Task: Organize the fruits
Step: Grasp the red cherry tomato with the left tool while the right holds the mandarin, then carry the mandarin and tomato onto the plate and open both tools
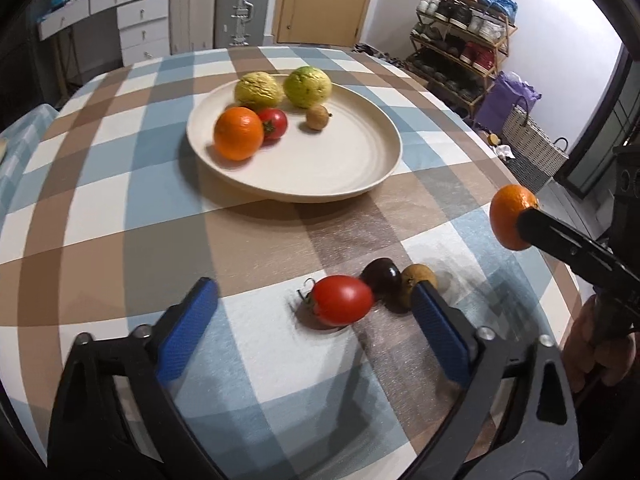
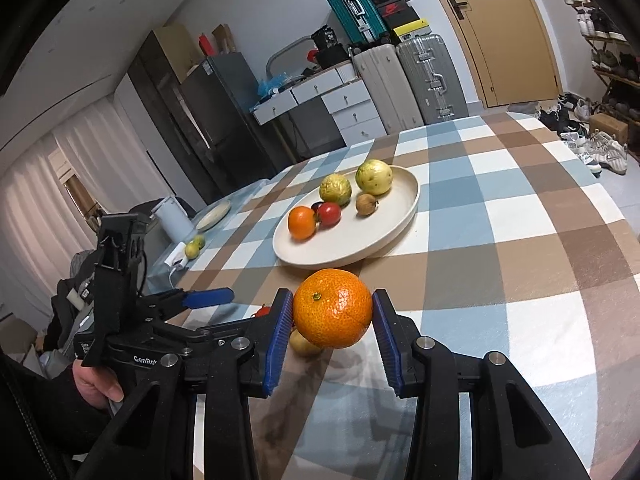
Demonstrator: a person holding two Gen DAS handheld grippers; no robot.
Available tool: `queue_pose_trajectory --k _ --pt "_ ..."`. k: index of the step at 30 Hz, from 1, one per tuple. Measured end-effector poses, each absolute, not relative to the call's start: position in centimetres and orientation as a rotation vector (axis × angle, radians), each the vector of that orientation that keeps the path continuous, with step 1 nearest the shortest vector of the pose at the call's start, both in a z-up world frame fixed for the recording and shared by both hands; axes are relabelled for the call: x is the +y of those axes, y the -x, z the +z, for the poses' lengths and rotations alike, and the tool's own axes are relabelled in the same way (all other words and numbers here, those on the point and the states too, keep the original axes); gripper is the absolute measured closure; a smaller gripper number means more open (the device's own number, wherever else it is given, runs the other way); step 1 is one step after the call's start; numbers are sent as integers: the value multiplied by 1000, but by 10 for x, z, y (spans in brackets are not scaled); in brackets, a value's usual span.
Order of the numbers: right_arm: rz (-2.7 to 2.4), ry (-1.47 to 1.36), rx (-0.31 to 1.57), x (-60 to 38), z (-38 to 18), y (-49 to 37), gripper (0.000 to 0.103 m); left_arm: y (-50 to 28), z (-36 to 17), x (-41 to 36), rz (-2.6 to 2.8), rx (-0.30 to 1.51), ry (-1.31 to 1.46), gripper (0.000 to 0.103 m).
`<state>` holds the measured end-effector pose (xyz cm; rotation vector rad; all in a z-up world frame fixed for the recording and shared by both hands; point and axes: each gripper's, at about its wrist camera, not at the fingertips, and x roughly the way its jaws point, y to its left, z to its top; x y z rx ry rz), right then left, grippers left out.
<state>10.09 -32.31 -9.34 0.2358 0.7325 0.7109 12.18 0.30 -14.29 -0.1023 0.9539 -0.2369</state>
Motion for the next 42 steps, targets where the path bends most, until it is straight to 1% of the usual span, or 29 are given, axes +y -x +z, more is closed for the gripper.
queue_pose_trajectory --k 2,3,4,5,7,9,11,14,27,35,42 --pt "713 -240 724 -326 -93 -101 62 -125 -146 2 -254 965 97 25" --pt "714 -244 723 -328 -94 -101 62 -127 -148 2 -270 974 104 28" --pt "716 -248 723 -329 -95 -102 62 -127 -150 4 -288 985 120 34" --pt "718 -251 724 -330 -95 -101 62 -129 -151 5 -309 998 140 39" --pt "720 -251 725 -330 -95 -101 62 -130 -153 8 -331 1003 162 43" --pt "730 -253 723 -331 -95 -101 62 -131 -154 9 -363 1004 169 58" --pt "734 -251 717 -330 -94 -101 62 -132 -155 11 -388 1009 178 66" --pt "738 -257 715 -330 -95 -104 62 -133 -155 13 -412 1010 195 69" --pt "741 -264 725 -326 -91 -127 62 -136 -128 29 -428 937 237 70" --pt "766 -250 704 -311 -77 -159 62 -162 -109 36 -431 892 261 70" --pt "750 -254 762 -299 -81 -200 62 -203 -98 34 -402 850 274 70"
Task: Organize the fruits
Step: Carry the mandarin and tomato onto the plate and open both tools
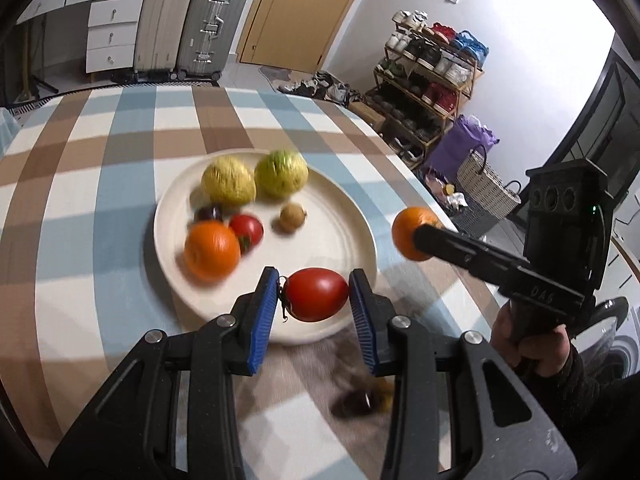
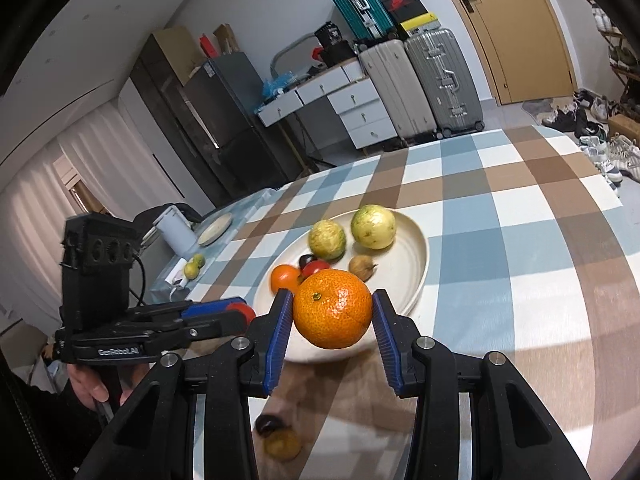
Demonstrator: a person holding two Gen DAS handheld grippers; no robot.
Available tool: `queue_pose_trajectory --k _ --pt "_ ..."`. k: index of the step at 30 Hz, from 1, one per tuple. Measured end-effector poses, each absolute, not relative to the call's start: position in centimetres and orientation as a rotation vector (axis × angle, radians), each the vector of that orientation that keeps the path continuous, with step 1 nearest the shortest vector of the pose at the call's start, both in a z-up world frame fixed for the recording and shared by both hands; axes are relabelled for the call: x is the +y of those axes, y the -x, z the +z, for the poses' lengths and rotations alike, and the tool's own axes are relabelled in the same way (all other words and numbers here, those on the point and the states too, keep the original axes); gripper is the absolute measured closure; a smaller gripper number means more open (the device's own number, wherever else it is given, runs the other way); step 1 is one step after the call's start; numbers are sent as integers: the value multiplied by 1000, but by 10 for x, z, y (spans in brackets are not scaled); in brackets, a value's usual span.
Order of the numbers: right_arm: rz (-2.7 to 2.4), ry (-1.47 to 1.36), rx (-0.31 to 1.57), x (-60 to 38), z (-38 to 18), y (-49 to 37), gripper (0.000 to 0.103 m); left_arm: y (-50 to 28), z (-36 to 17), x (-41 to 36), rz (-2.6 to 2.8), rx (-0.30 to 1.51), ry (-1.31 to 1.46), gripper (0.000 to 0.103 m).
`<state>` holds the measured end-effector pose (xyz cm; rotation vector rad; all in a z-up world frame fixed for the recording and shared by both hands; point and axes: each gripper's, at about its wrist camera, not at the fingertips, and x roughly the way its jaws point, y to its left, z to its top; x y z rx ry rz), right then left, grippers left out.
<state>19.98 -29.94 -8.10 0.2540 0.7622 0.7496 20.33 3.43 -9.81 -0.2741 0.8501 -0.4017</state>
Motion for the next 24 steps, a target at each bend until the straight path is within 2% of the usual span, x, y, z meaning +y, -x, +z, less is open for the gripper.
queue_pose_trajectory --k 2,9,19,21,22,24 --pt "738 -256 780 -298 -83 -213 62 -217 -97 33 -399 848 275 76" --pt "729 -248 816 -290 -90 -251 62 -258 -106 19 -414 870 256 76" --pt "810 -262 957 -253 -117 -279 61 -253 -116 38 -352 852 280 76" --pt "817 -274 968 -249 -120 -280 58 -250 -114 43 -346 844 286 76" --pt "816 -271 965 -248 -119 -279 52 -248 -113 45 -338 840 284 75" --pt "821 -276 949 -249 -114 -276 49 -245 -110 48 -321 837 278 72"
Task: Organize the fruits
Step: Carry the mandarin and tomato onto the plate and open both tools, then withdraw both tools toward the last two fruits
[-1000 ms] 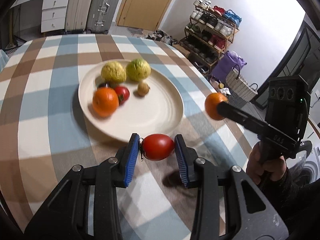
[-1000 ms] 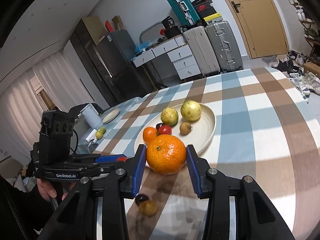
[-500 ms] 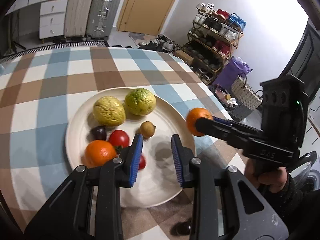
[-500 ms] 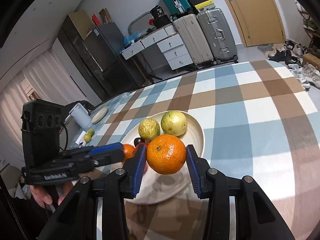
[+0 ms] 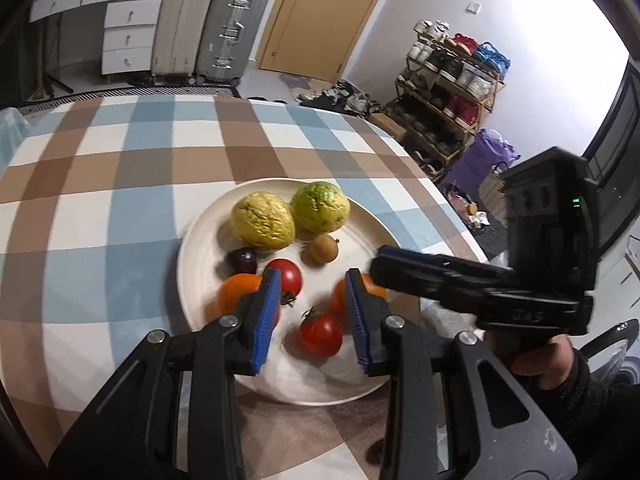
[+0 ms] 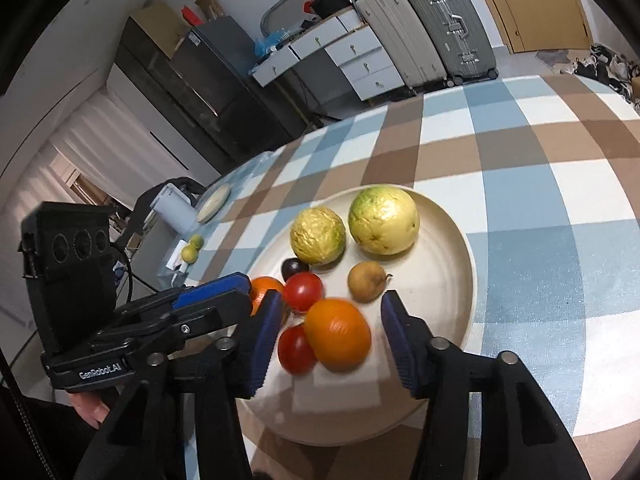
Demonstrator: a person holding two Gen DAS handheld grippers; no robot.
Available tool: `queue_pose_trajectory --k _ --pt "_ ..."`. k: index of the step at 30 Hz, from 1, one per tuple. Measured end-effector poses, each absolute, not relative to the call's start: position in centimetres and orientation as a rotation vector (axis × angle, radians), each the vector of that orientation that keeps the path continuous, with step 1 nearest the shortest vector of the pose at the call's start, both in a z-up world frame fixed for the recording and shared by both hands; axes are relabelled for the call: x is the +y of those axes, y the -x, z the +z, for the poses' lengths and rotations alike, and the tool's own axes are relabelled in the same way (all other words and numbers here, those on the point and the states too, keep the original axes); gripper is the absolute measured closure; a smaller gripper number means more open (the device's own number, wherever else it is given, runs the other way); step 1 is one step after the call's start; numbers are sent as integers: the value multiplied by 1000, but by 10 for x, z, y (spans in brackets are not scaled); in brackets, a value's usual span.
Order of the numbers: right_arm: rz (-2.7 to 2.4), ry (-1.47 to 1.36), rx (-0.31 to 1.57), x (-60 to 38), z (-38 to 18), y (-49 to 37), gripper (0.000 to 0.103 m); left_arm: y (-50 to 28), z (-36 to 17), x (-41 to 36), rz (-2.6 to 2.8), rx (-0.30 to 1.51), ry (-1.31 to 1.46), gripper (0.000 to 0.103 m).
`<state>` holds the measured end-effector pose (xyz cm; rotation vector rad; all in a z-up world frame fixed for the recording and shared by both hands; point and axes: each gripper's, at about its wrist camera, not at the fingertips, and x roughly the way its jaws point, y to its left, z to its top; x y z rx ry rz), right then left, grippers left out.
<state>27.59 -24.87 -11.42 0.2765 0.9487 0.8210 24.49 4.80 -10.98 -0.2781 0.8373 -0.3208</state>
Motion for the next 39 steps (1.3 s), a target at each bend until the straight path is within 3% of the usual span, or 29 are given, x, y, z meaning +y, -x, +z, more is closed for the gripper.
queue_pose_trajectory --k 2,7,17,21,25,39 --pt "822 -277 925 -251 -105 -271 34 -240 -104 50 -312 831 281 64" --pt "807 -270 847 -264 -72 -248 32 -216 -83 51 -298 777 275 50" --pt "743 -262 730 -295 -27 -186 10 -147 -35 33 -207 676 164 20" --pt "726 -252 687 -304 -21 -153 7 -119 -24 26 -183 662 146 16" --pt "688 -212 662 -307 -22 -126 1 -96 -22 22 -170 652 151 1" --pt "616 -55 608 -302 -51 -62 0 -34 -68 14 -63 664 121 1"
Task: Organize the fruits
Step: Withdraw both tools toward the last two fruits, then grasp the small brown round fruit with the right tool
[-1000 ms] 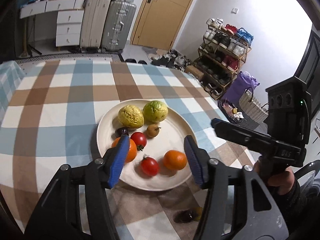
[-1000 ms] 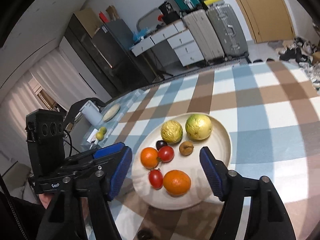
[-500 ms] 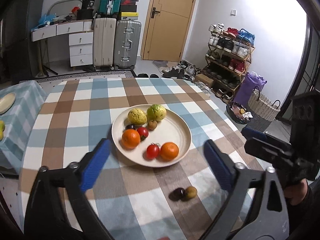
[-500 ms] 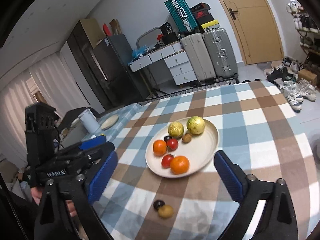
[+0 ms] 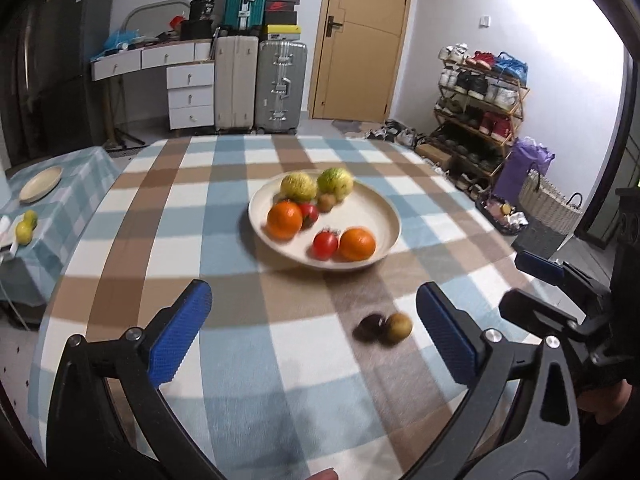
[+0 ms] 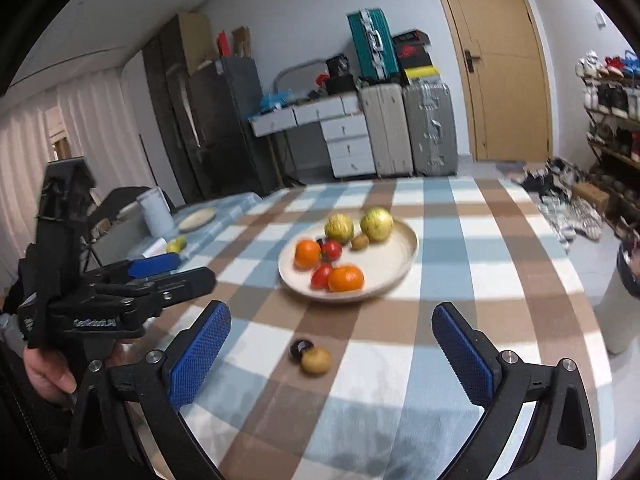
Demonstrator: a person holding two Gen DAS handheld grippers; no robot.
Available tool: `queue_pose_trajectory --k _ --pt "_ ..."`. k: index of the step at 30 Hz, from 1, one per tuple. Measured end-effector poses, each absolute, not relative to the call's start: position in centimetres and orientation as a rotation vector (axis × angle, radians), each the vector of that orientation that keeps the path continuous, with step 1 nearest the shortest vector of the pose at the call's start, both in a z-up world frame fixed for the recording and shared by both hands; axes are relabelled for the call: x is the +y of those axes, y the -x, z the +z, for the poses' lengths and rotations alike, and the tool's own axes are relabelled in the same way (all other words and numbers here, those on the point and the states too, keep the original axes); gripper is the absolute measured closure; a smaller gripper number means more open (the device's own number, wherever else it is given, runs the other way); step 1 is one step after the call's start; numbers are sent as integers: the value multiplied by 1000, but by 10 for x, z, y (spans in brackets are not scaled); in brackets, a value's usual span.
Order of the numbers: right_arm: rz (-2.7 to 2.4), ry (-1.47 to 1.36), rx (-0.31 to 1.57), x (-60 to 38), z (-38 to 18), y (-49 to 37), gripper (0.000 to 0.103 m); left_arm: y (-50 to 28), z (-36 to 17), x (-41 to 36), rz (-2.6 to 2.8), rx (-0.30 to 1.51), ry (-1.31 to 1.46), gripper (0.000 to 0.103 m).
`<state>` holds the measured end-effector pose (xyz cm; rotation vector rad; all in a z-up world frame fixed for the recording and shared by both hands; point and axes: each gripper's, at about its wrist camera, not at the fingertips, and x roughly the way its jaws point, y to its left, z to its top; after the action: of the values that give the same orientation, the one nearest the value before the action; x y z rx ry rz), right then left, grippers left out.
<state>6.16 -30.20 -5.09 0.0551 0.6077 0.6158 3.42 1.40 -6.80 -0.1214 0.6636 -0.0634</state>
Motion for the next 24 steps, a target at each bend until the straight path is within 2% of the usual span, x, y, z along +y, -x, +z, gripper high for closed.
queue_pose_trajectory --k 15,18,20,24 --pt "667 -80 811 -279 -107 -78 3 -41 -124 27 -71 776 177 1" --pt "679 -70 825 -274 -110 -83 12 -46 -126 29 -77 783 182 1" --pt "685 -59 847 -269 -113 -89 24 -47 -127 30 -78 784 184 1" --pt "696 -50 873 -263 -118 -98 31 -53 -128 31 -78 794 188 1"
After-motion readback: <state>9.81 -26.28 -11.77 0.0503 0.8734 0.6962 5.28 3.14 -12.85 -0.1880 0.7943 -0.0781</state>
